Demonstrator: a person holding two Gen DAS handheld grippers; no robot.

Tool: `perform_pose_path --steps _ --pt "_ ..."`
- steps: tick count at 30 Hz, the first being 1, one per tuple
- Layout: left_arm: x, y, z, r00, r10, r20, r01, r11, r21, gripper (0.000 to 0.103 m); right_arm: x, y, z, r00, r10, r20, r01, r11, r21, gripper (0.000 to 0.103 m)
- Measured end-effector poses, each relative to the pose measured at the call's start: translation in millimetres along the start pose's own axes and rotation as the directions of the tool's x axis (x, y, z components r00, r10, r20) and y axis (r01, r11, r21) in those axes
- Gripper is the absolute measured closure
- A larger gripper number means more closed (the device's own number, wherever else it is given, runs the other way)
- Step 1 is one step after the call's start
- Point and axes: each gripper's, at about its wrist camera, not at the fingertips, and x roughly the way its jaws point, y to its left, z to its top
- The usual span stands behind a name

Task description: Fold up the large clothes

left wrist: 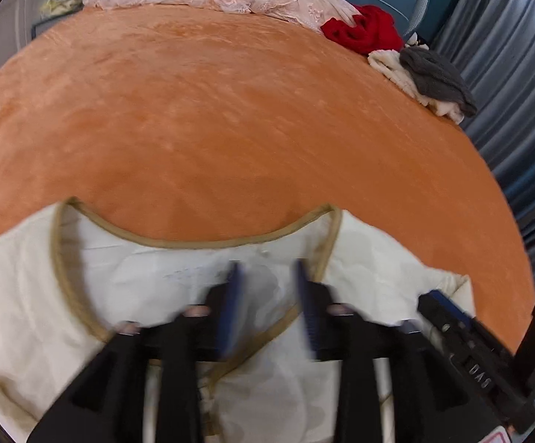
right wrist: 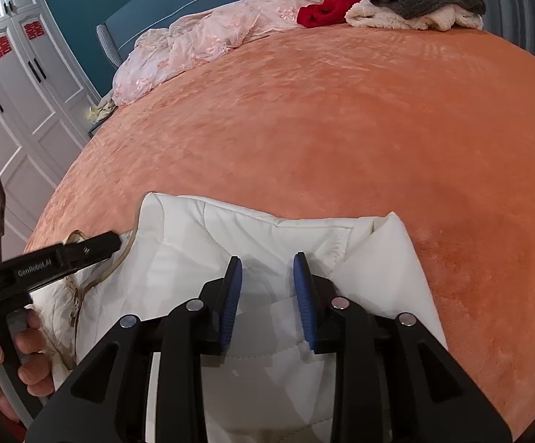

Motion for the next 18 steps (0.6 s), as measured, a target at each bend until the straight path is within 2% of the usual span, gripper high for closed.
perform_pose_path --steps 5,8,10,11,12,13,18 --pt "10 -3 12 0.996 -0.086 0.004 0.086 0.995 -0.047 0.058 1 -3 -1 1.000 0.023 0.004 -0.023 1.000 0.012 0.075" --pt "22 -10 15 0.991 -0.126 -0.052 0.124 0.991 -0.040 0.058 0 -5 -2 0.999 0.035 0.010 -0.035 0.999 0.017 0.075" --pt "28 -17 15 0.990 -0.120 -0.073 0.120 0.993 -0.010 0.059 -1 -5 -3 0.999 0.039 0.013 -0.039 0.999 0.019 0.075" --pt "30 -21 15 0.991 -0.109 -0.074 0.110 0.994 0.014 0.062 -1 -5 -3 0.999 0.039 0.014 -0.039 0.999 0.020 0.075" --pt "29 -24 15 0.993 -0.099 -0.071 0.102 0.994 0.030 0.084 -1 -5 -3 0.999 0.039 0.014 -0.040 0.999 0.019 0.075" --pt "29 -26 15 0.992 -0.099 -0.073 0.102 0.994 0.039 0.102 -1 -4 -3 0.999 0.040 0.015 -0.040 0.999 0.019 0.075" --pt "11 -39 14 0.999 -0.036 0.008 0.035 0.991 0.131 0.103 -3 3 0 1.000 0.016 0.007 -0.016 1.000 0.000 0.075"
